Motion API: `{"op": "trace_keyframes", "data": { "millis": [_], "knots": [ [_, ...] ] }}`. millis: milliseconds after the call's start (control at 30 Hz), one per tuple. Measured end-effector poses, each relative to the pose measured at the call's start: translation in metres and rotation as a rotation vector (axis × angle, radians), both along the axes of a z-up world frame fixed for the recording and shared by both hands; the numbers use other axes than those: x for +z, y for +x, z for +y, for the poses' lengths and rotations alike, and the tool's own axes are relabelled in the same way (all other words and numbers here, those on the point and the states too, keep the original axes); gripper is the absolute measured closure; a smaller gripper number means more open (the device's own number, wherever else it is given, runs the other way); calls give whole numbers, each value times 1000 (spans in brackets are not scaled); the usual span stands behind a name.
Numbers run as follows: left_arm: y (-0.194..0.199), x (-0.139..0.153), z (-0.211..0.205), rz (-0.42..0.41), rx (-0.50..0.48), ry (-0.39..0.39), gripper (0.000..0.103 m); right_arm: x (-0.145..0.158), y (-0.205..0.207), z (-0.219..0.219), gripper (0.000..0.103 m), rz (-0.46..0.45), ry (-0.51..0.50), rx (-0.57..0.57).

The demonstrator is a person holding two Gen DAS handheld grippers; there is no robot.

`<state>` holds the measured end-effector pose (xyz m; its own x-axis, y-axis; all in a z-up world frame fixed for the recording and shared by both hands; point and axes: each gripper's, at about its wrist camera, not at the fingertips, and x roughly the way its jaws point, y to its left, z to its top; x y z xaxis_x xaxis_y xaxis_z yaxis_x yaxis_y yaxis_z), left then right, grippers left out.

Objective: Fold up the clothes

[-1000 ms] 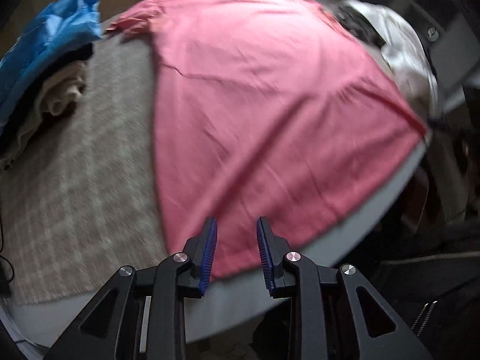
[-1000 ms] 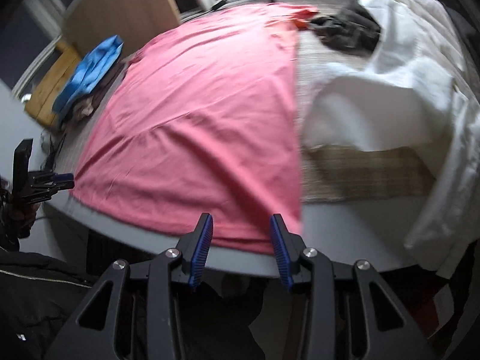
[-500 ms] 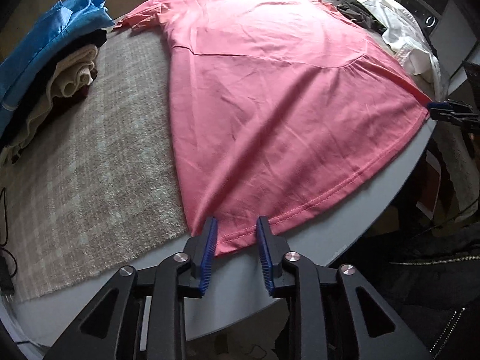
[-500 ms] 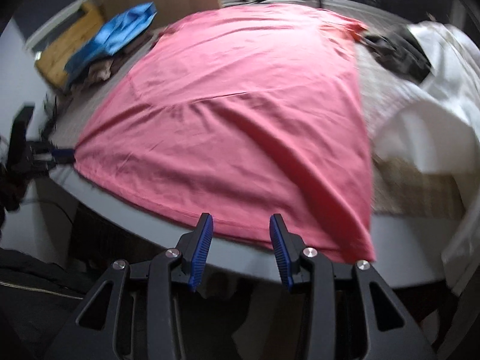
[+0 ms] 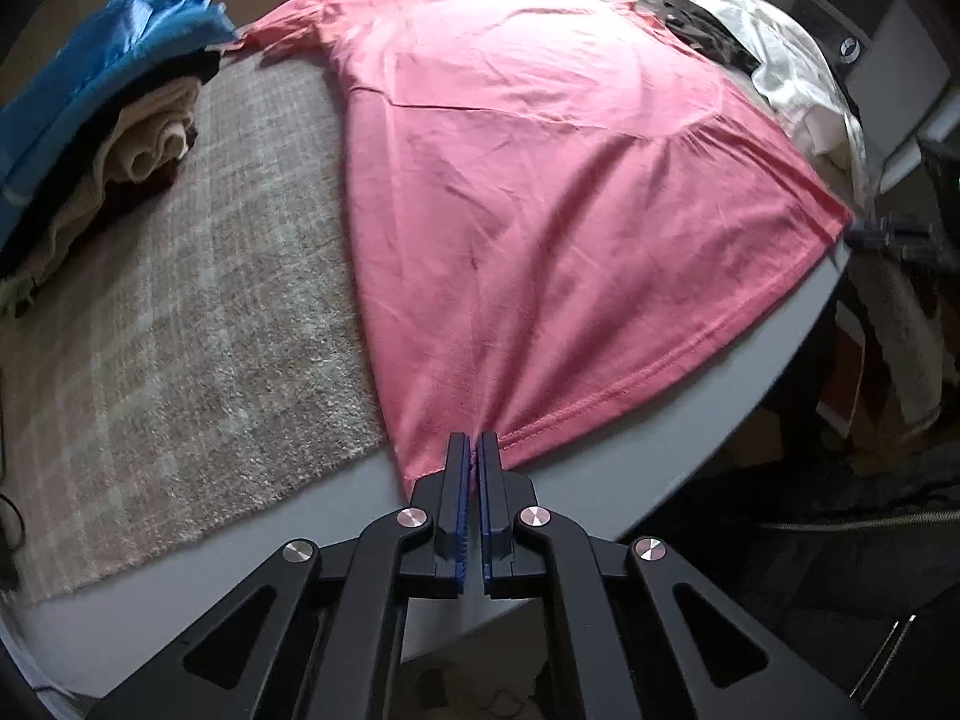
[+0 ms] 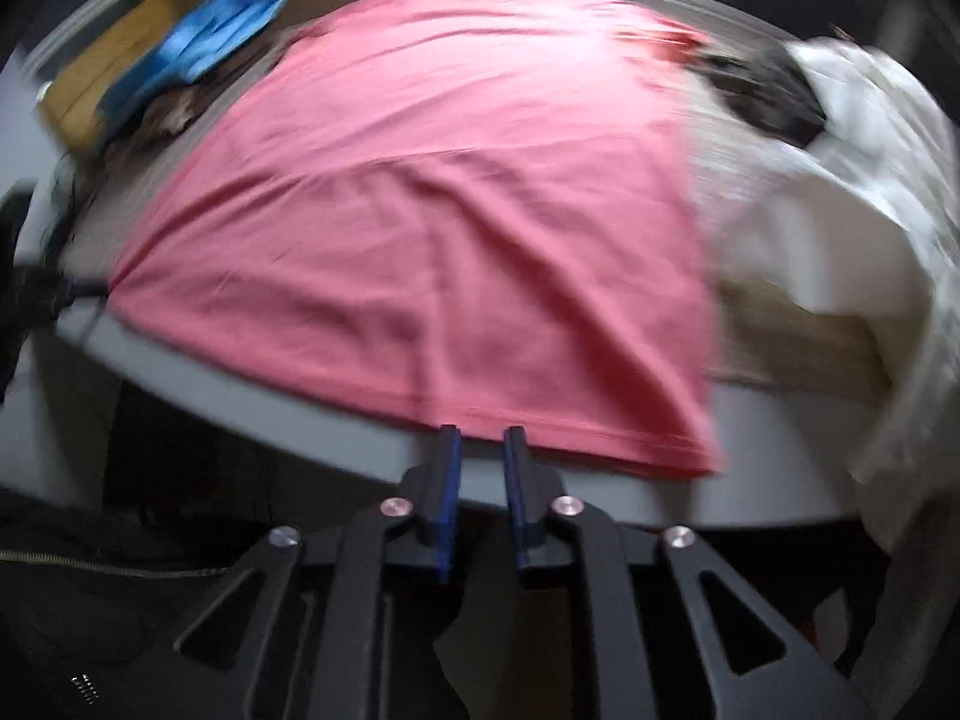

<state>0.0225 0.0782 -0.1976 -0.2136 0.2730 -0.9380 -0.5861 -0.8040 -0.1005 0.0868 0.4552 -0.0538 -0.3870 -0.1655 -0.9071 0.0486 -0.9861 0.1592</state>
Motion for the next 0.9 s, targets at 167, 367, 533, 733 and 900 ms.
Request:
{"op": "trace_keyframes", "data": {
  "millis": [167, 367, 533, 733, 900],
  "knots": [
    [4, 0, 26, 5, -95, 16, 99, 5, 10, 39, 88, 12, 29, -128],
    [9, 0, 57, 11, -208, 36, 88, -6, -1, 34, 88, 12, 44, -108],
    [12, 1, 61, -11, -256, 41, 89, -13, -9, 0, 87, 9, 69, -4],
    [10, 11, 4, -61, -137, 36, 89, -10, 14, -2, 81, -35, 69, 53],
    [-9, 16, -34, -26, 77, 62, 86, -8, 11, 51, 64, 10, 51, -170]
  ]
}}
